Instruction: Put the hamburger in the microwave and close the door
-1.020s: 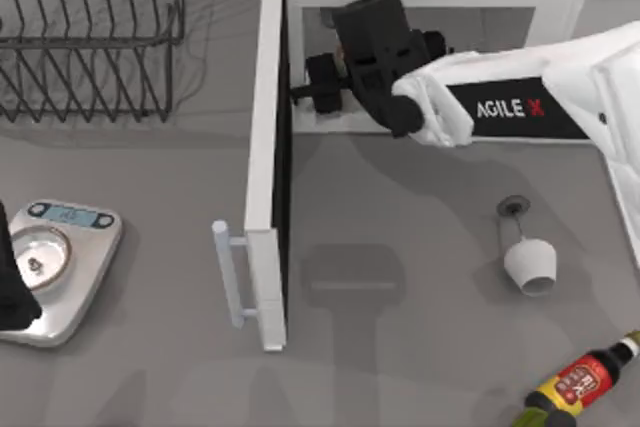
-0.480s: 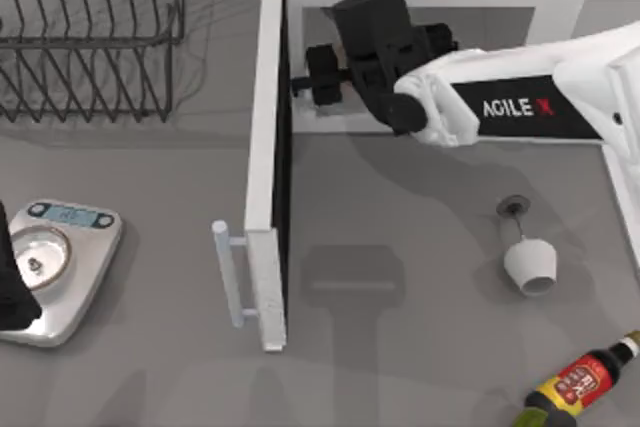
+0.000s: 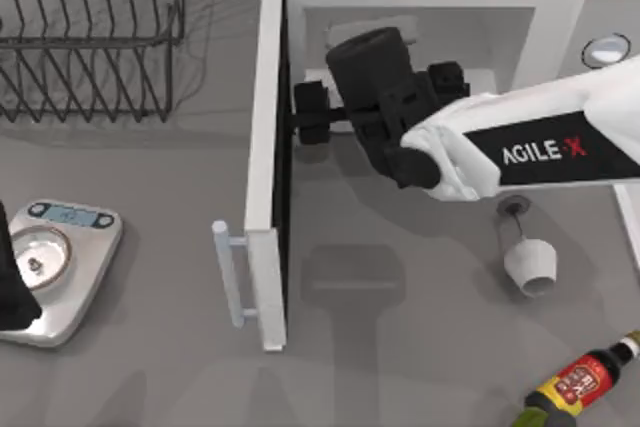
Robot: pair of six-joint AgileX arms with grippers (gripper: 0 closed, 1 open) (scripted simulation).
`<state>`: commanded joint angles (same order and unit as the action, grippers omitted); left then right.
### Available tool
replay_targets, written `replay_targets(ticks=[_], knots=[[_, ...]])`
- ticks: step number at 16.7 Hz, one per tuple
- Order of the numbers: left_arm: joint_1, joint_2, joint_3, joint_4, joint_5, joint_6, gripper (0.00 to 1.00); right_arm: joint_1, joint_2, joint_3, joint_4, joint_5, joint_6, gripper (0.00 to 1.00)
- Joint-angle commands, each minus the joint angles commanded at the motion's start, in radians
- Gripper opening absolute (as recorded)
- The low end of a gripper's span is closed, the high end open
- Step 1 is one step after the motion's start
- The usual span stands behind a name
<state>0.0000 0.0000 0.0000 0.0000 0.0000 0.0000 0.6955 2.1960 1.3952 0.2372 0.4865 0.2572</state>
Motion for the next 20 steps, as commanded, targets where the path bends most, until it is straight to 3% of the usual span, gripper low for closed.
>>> replay_targets(ticks=[11, 20], knots=[[0.000, 0.000, 0.000, 0.000, 0.000, 0.000, 1.00, 0.162, -0.204, -0.438, 0.100, 0.114, 0.117, 1.00], [0.000, 0.000, 0.000, 0.000, 0.000, 0.000, 1.00, 0.166, -0.203, -0.477, 0.097, 0.121, 0.125, 1.00]])
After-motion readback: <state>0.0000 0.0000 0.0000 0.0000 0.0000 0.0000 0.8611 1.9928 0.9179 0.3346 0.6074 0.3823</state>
